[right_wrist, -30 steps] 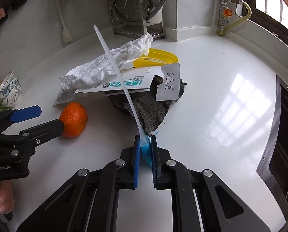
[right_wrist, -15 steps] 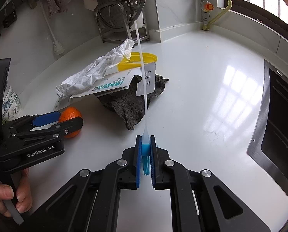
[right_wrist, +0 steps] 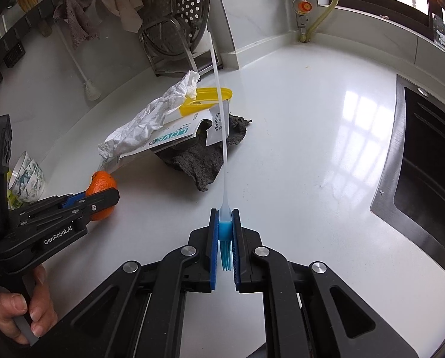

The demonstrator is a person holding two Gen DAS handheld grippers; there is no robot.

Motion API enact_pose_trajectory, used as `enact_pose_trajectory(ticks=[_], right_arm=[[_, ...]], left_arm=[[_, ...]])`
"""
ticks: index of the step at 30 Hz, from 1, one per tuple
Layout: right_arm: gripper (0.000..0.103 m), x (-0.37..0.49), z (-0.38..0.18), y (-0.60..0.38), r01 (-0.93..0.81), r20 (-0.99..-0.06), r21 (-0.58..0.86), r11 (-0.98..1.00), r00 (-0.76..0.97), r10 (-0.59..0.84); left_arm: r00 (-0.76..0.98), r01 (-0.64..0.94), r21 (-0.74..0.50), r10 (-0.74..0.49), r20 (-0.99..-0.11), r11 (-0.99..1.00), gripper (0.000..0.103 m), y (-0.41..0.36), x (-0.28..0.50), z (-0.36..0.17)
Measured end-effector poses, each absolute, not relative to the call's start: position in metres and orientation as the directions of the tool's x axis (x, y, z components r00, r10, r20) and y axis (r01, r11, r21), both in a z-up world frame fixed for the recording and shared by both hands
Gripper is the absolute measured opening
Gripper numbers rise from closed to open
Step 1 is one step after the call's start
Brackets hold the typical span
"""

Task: Collect trash
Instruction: 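Grasp the blue silicone brush with right tool while left tool grasps the orange, then carry the orange and brush over the bin and release both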

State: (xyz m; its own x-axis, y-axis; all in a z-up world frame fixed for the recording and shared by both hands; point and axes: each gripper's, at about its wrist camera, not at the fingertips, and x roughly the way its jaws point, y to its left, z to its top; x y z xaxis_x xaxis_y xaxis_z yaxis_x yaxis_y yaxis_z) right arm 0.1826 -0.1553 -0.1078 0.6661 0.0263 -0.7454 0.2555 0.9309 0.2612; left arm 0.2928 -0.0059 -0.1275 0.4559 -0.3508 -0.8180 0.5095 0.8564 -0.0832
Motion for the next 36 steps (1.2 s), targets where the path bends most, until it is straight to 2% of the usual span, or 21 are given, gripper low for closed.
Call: enact_pose_trajectory(ticks=[19,36], right_arm=[[0.008,0.065,-0.085,-0.154,0.163,-0.761,0.29,0.943,0.637,0.124],[0.008,-0.062,-0.116,-0.19,0.134,-0.824,0.273,0.953,0.544,0.16]], left_arm=[[0.496,0.483,-0.052,-0.322,-0.806,0.874,0.018,-0.004,0.155,-0.082],[0.471,0.478,-0.056,-0.309,-0.826,0.877,0.018,-0.062,0.035,-0.093]])
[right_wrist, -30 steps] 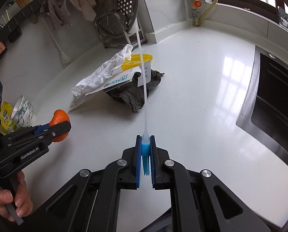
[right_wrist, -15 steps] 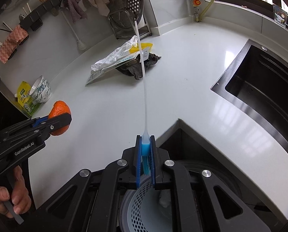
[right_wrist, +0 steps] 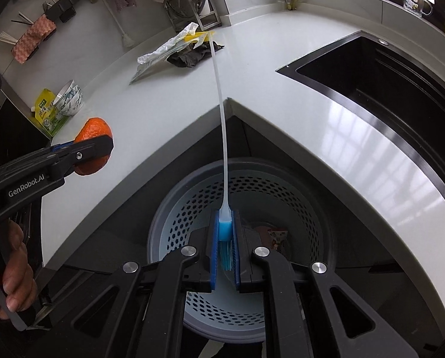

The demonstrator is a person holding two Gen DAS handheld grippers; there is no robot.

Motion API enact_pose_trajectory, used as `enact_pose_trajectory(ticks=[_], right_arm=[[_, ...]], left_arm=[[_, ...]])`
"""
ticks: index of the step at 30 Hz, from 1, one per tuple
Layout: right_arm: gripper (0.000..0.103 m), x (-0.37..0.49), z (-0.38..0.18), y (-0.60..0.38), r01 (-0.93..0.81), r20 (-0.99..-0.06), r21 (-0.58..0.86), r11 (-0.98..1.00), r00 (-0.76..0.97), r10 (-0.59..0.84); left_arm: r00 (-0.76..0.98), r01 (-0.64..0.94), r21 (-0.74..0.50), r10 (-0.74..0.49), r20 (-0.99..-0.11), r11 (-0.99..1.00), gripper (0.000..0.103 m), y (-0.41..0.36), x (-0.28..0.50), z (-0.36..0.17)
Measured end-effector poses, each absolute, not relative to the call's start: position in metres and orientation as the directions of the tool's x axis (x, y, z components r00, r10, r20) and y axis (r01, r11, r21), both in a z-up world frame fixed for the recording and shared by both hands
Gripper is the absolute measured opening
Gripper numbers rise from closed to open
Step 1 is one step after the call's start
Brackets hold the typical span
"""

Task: Collect trash
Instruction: 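Carry the orange and brush over the bin and release both, then lift both open tools back toward the paper and card package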

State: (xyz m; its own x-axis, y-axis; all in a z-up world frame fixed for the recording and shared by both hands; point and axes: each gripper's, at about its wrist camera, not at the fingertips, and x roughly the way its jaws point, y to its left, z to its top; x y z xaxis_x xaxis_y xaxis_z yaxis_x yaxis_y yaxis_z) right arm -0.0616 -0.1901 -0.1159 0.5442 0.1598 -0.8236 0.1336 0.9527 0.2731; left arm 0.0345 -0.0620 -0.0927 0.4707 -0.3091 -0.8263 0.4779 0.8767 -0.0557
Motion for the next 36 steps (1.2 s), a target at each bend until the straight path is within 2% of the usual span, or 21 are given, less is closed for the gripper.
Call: enact_pose_trajectory(ticks=[11,17,18,19,20,21,22,36], right_arm=[[0.008,-0.082,-0.157,-0.202,0.139,-0.875,0.276,0.951,0.447,0.188],[0.008,-0.082,-0.169,-0.2,0.117,-0.886,0.27,0.956,0.42,0.199],[0.008,-0.08,-0.169,-0.2,0.116,-0.887,0.269,0.956,0.416,0.199],[0.009,-0.08,-0.169,-0.201,0.119,-0.888,0.268,0.956,0.417,0.197],[0.02,-0.079,-0.168,-0.202,0.122,-0.887,0.273,0.954,0.416,0.201],[0.033,-0.08,-0.167,-0.204,0.124,-0.882,0.28,0.952,0.424,0.204],[0.037,-0.081,-0.164,-0.205,0.126,-0.878,0.276,0.953,0.437,0.197],[0.039,-0.091,-0.151,-0.211,0.121,-0.868,0.289,0.95,0.451,0.207]], left_arm=[[0.387,0.455,-0.058,-0.256,-0.886,0.889,0.018,-0.082,0.005,-0.138],[0.37,0.438,-0.049,-0.23,-0.9,0.898,0.025,-0.086,-0.004,-0.151],[0.374,0.431,-0.048,-0.227,-0.899,0.901,0.028,-0.086,-0.006,-0.151],[0.38,0.424,-0.045,-0.223,-0.898,0.905,0.038,-0.085,-0.006,-0.15],[0.39,0.415,-0.039,-0.216,-0.895,0.909,0.046,-0.084,-0.007,-0.148],[0.405,0.403,-0.033,-0.211,-0.89,0.914,0.061,-0.082,-0.007,-0.145],[0.418,0.394,-0.034,-0.211,-0.883,0.919,0.066,-0.079,-0.007,-0.141],[0.464,0.339,-0.005,-0.172,-0.869,0.941,0.066,-0.07,-0.008,-0.12]])
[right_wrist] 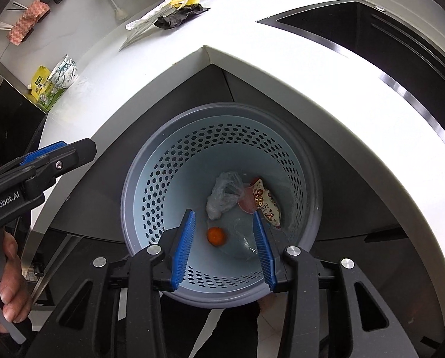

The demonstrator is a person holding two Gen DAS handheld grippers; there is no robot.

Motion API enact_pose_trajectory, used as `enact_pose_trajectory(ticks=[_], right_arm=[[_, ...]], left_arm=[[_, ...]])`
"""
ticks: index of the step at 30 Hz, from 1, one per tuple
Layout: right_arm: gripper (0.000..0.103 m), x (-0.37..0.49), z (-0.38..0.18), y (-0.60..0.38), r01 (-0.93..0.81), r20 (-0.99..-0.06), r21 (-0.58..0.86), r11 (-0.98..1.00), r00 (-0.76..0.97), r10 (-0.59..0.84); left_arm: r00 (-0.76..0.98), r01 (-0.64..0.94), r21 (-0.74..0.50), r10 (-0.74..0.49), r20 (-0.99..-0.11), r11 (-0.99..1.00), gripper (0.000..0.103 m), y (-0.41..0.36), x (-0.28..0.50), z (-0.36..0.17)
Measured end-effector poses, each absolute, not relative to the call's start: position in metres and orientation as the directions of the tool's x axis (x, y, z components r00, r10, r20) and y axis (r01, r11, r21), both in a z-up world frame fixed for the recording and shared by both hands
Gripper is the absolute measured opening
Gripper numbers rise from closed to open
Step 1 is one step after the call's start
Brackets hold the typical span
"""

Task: Collect trash
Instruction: 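Lift both open tools back toward the paper and card package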

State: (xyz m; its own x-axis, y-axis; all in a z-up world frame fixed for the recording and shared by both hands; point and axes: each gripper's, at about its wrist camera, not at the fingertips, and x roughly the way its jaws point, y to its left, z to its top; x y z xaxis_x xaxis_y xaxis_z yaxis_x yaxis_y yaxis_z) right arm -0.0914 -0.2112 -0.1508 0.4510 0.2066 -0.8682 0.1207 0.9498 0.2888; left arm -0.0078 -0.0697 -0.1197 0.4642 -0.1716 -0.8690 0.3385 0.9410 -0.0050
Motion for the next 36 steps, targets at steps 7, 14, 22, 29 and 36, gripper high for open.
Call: enact_pose_trajectory(ticks=[7,14,22,29,36], right_arm=[[0.039,-0.095,-0.135,-0.215,0.113,-0.852,0.301,0.947,0.477,0.214],[0.041,-0.088,-0.119,-0.216,0.105,-0.835,0.313,0.944,0.504,0.221],[0.044,-0.068,-0.101,-0.208,0.08,-0.82,0.316,0.945,0.524,0.23],[0.046,-0.042,-0.078,-0.194,0.064,-0.806,0.305,0.95,0.549,0.222],[0.047,-0.012,-0.053,-0.186,0.067,-0.78,0.303,0.951,0.591,0.207]], left_arm=[[0.5,0.335,0.011,-0.168,-0.85,0.942,0.069,-0.067,-0.01,-0.099],[0.543,0.321,0.018,-0.169,-0.822,0.947,0.07,-0.059,-0.01,-0.075],[0.579,0.296,0.015,-0.167,-0.798,0.955,0.074,-0.043,0.003,-0.053],[0.599,0.293,0.009,-0.177,-0.781,0.956,0.075,-0.025,0.028,-0.033],[0.619,0.305,0.008,-0.191,-0.762,0.952,0.079,-0.01,0.062,-0.018]])
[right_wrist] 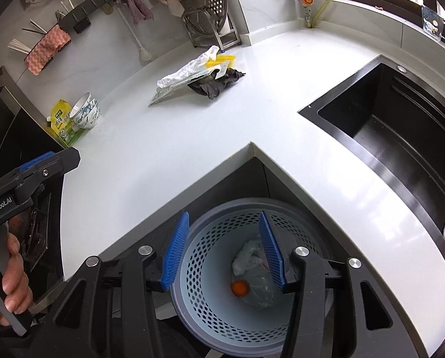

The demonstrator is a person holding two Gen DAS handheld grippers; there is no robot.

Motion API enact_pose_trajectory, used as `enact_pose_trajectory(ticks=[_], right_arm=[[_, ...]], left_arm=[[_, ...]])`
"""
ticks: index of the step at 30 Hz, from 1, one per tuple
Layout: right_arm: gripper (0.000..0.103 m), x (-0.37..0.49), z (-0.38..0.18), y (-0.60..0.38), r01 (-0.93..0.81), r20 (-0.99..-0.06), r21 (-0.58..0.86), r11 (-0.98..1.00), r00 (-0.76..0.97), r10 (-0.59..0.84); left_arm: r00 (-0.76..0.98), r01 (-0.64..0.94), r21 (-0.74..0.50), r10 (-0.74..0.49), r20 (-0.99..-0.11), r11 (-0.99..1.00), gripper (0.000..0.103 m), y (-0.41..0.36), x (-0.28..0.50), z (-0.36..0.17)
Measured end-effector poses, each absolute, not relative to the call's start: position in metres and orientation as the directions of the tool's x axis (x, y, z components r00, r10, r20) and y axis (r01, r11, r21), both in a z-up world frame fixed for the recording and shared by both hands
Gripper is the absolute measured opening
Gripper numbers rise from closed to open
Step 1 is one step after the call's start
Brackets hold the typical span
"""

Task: Collect trash
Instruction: 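Lift both open tools back toward the paper and card package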

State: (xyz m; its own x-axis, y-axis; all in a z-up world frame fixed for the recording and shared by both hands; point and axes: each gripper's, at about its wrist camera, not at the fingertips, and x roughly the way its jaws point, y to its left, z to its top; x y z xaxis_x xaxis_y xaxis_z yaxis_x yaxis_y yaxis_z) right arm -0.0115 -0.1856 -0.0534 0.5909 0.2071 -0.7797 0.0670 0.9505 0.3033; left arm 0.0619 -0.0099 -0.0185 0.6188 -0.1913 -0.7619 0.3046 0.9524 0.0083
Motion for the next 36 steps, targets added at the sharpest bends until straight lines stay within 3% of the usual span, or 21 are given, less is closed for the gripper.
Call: enact_pose_trajectory(ticks=[16,36], right_arm=[[0.049,0.082,-0.038,-0.163,0.132,-0.768,0.299,0.945,0.621,0.156],[0.049,0.211,-0.064,-0.163,0.268,-0.794,0.347,0.899,0.595,0.129]], left_arm=[[0.601,0.355,-0.004,-0.232,-0.765,0.935,0.083,0.022,0.156,-0.019],[0.531,0.431,-0.032,-0.282,-0.799,0.902,0.083,0.041,0.281,-0.056]])
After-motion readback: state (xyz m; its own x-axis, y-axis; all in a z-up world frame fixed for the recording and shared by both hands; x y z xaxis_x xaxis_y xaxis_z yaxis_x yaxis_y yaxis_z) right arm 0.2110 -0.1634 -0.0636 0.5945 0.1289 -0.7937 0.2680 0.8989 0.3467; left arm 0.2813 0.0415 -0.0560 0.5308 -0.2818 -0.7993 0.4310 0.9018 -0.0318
